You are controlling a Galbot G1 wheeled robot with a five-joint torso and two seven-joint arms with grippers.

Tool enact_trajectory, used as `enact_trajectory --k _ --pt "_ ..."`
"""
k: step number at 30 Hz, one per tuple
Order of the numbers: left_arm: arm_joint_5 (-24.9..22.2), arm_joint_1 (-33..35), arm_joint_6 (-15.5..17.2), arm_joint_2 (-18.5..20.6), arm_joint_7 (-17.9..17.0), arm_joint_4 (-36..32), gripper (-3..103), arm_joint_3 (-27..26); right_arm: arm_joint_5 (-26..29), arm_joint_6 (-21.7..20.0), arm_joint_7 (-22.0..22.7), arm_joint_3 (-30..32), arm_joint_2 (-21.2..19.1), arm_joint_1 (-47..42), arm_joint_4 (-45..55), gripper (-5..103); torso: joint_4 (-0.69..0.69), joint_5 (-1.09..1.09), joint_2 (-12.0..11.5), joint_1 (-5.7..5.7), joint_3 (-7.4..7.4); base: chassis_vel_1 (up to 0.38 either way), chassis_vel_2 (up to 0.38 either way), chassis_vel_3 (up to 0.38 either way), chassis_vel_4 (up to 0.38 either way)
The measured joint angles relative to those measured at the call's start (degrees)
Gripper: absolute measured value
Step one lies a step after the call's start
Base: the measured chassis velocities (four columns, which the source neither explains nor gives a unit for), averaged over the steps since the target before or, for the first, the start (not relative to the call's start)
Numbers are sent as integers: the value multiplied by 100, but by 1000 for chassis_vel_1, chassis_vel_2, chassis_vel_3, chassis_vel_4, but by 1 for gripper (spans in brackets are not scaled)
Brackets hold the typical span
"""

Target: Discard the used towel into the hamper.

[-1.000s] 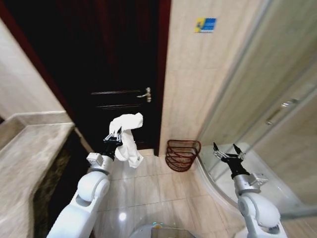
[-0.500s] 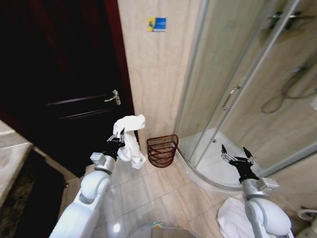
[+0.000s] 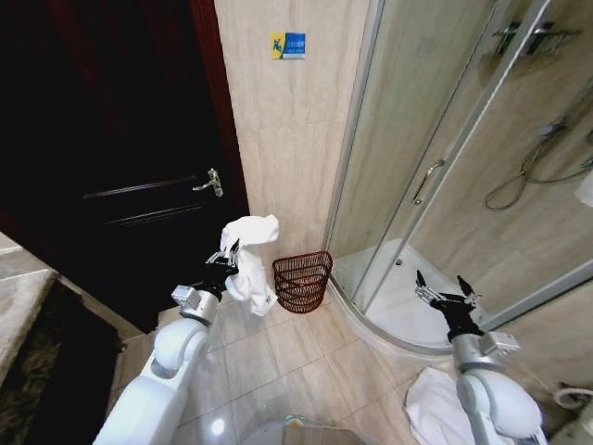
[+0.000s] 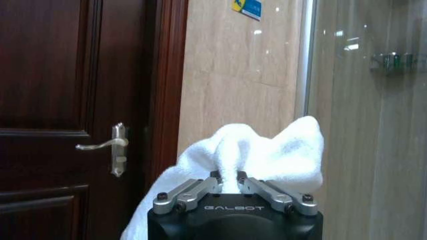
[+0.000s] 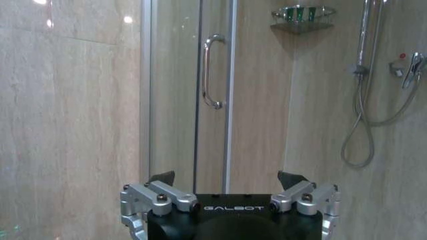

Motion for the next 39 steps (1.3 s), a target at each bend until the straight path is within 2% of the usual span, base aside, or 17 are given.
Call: enact_trajectory --k 27,39 --pt "17 -73 26 23 9 90 4 30 3 18 -10 -82 -57 90 -49 100 0 0 0 1 0 0 0 0 0" --pt "85 -12 19 -36 24 66 4 17 -164 111 41 -167 343 -665 542 100 -1 -1 0 0 0 0 0 0 0"
